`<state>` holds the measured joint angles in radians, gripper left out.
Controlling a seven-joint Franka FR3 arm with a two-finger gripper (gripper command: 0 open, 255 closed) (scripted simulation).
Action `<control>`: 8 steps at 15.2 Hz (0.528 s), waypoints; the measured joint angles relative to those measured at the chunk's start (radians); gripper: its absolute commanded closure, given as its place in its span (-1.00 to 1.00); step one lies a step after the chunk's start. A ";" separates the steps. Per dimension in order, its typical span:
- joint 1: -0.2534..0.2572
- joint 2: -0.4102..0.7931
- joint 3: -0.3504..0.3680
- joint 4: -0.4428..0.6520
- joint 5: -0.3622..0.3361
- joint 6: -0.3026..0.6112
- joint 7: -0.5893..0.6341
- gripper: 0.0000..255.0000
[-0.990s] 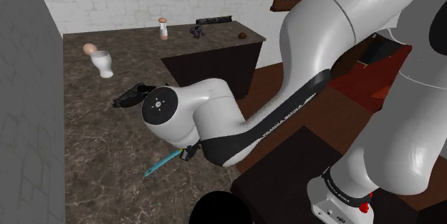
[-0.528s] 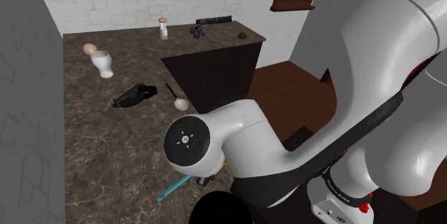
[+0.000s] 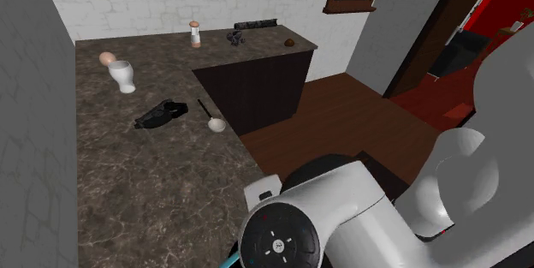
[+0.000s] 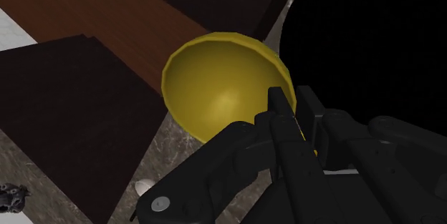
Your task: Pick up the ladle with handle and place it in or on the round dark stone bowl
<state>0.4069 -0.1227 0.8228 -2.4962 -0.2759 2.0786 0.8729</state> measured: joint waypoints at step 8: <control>0.043 0.011 0.060 -0.054 0.033 0.037 0.095 1.00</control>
<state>0.4500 -0.1115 0.8824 -2.5503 -0.2429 2.1158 0.9680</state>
